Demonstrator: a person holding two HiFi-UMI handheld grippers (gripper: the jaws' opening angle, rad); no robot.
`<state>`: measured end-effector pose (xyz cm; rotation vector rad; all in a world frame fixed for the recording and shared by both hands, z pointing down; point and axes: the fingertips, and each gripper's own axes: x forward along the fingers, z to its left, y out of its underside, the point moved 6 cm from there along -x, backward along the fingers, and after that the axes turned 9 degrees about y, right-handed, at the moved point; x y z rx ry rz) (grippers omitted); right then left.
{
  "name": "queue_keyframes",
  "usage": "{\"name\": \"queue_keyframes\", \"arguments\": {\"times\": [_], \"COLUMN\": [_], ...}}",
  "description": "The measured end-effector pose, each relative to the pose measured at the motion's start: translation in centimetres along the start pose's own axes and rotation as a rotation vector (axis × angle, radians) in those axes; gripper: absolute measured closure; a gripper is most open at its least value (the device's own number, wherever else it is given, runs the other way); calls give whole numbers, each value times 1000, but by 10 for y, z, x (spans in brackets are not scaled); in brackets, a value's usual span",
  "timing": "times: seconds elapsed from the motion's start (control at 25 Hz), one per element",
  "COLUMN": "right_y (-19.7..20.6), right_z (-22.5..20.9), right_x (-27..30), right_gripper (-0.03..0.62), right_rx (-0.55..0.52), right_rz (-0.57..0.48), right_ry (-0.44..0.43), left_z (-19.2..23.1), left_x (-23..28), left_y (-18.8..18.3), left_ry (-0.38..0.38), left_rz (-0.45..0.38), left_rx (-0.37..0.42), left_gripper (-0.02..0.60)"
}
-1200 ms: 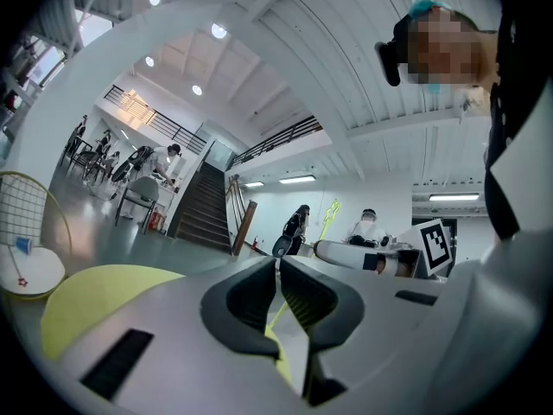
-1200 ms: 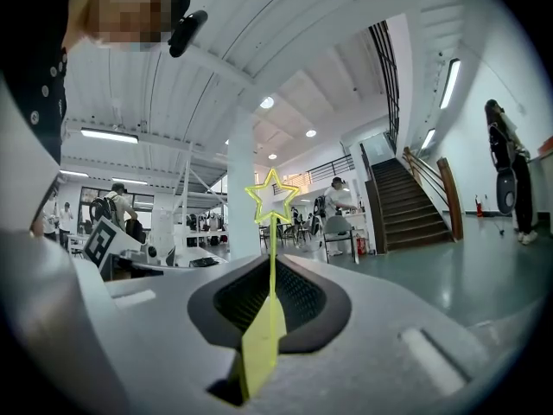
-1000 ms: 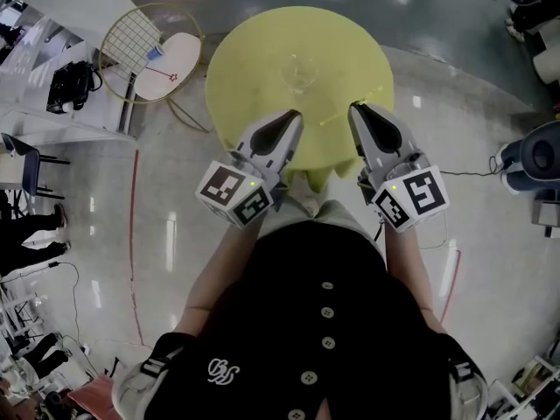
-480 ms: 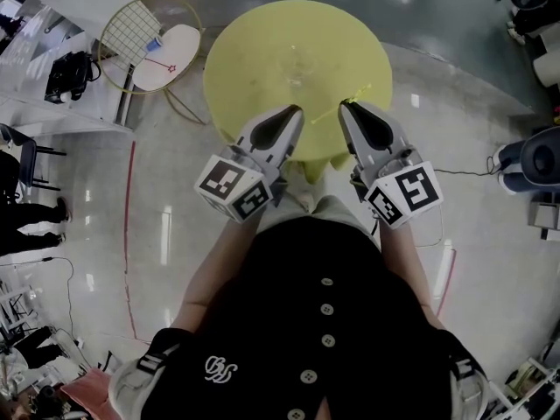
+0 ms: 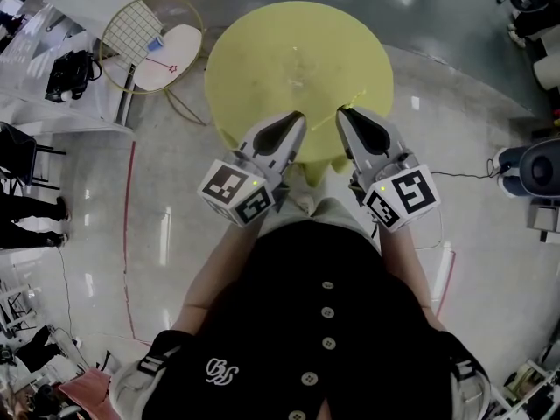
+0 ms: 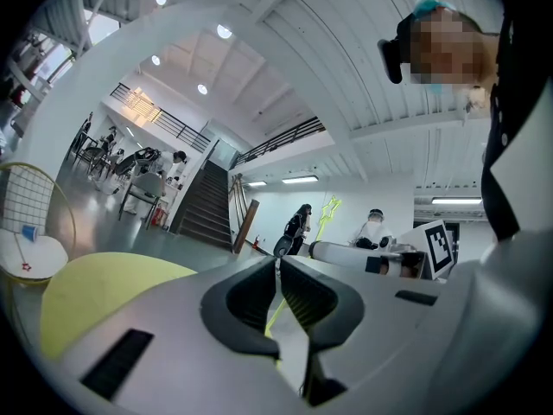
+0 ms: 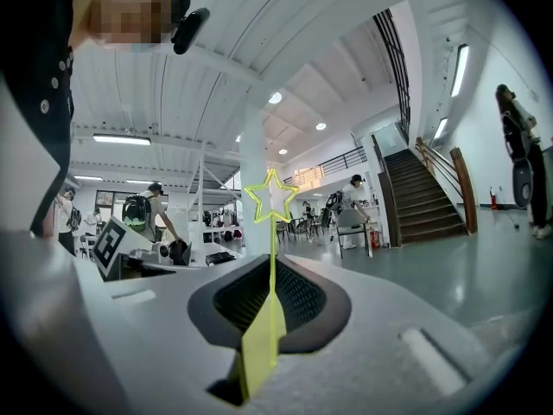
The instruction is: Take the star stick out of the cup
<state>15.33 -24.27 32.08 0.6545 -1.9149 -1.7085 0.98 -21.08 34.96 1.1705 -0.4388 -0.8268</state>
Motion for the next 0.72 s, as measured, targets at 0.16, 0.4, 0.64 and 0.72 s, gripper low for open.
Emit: {"name": "queue_keyframes", "arguments": {"times": [0.16,0.4,0.64,0.72], "right_y": [3,8,11,13], "right_z": [-2,-5,0,1], "right_x": [-1,-3,1,3], "right_gripper": [576,576,576,576], "right_rx": [4,15,21,25], "right_rz": [5,11,25,30], "right_ry": [0,-7,-29,-30], "left_z": [2,5,-1,-2], "left_x": [0,-2,-2,-2], "left_y": [0,-1,2,5], "left_ry": [-9,-36,-34,-29], "left_rz": [1,-15,-12,-6], "left_rx": [-1,-13,-26,-30], "left_gripper": [554,554,554,554]}}
